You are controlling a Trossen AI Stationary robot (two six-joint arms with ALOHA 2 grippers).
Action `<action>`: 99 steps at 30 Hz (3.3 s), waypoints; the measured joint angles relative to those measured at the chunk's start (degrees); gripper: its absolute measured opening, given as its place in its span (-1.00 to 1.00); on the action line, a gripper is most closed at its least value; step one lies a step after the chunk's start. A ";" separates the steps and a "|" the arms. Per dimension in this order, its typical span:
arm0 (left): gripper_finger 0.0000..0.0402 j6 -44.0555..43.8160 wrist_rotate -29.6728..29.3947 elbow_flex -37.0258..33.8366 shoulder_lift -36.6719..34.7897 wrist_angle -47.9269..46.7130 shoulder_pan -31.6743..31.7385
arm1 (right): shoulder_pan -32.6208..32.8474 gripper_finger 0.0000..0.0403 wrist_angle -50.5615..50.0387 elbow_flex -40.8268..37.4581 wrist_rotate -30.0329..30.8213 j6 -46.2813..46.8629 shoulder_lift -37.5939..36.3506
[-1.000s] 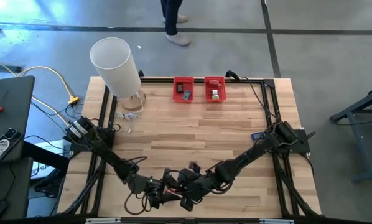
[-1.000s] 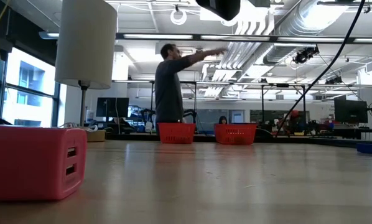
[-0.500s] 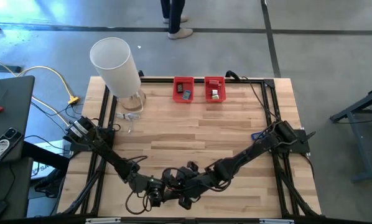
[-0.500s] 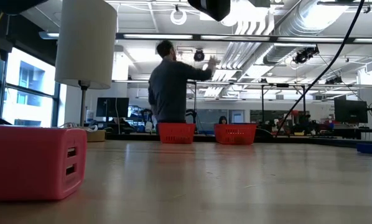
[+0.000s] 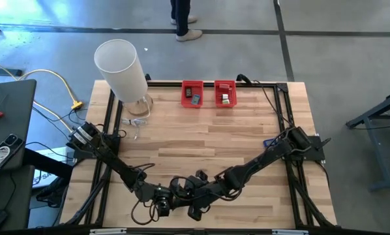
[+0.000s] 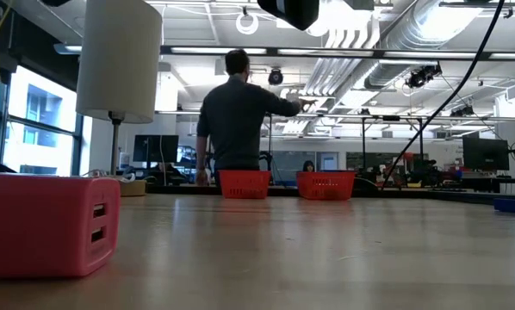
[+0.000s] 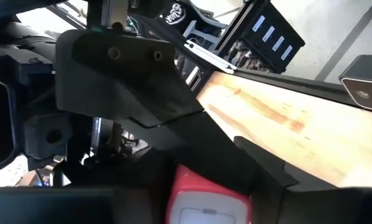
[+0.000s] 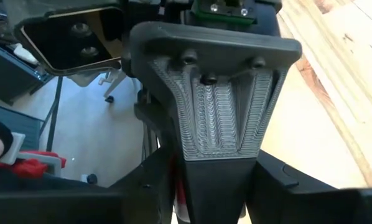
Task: Pick & Place Office items
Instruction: Put the pink white charger adapter into the right red bin
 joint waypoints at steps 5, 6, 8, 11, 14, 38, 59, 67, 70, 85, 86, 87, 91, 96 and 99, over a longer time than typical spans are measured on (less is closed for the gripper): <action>-0.37 -0.66 -0.17 0.00 -0.01 -0.48 -0.15 | 0.03 -0.21 -0.03 0.00 -0.11 -1.36 0.00; -0.37 -0.60 -0.15 -0.04 0.01 -0.74 -0.23 | 0.07 -0.19 -0.05 0.00 -0.04 -1.45 0.00; -0.37 -0.95 -0.20 -0.08 0.08 -0.96 -0.59 | 0.13 -0.14 0.15 0.02 -0.09 -1.53 0.00; -0.37 -2.80 -2.38 -0.13 0.10 0.38 -1.30 | 0.13 -0.07 0.19 0.11 -0.27 -2.27 -0.10; -0.37 -4.42 -5.97 -0.13 0.10 2.43 -2.13 | 0.13 -0.04 -1.00 0.11 -0.37 -3.21 -0.69; -0.37 -19.72 -23.73 -0.09 -5.47 6.35 -0.31 | 9.45 -0.09 -42.26 0.08 21.54 1.09 -9.97; -0.37 -43.88 2.09 -0.04 -14.54 -20.88 25.64 | 16.67 -0.09 -73.76 -1.59 45.62 14.13 -23.63; -0.34 -50.11 10.32 -0.04 -15.07 -24.83 29.78 | 18.08 -0.09 -73.82 -12.71 55.82 19.35 -33.54; -0.34 -50.28 10.54 -0.04 -15.05 -23.79 30.03 | 17.71 -0.09 -72.91 -17.74 55.58 22.31 -35.54; -0.33 -51.70 14.51 -0.04 -15.05 -18.40 30.04 | 12.13 0.72 -66.12 -25.18 52.56 24.49 -35.89; -0.33 -51.71 14.53 -0.04 -15.05 -18.29 30.04 | 11.39 0.80 -65.25 -25.18 53.57 24.44 -35.89; -0.33 -51.73 14.62 -0.04 -15.05 -18.05 30.04 | 10.78 0.88 -64.42 -25.18 54.87 23.75 -35.89; -0.32 -53.21 14.69 -0.04 -15.05 -15.87 30.04 | 9.00 0.94 -61.62 -25.18 57.91 19.23 -35.63; -0.32 -58.14 14.70 -0.04 -15.05 -13.12 30.92 | 5.72 0.81 -57.09 -26.10 60.46 15.44 -34.69; -0.32 -61.81 14.71 -0.04 -15.03 -13.31 31.98 | 4.50 0.75 -49.60 -27.57 64.26 7.94 -34.54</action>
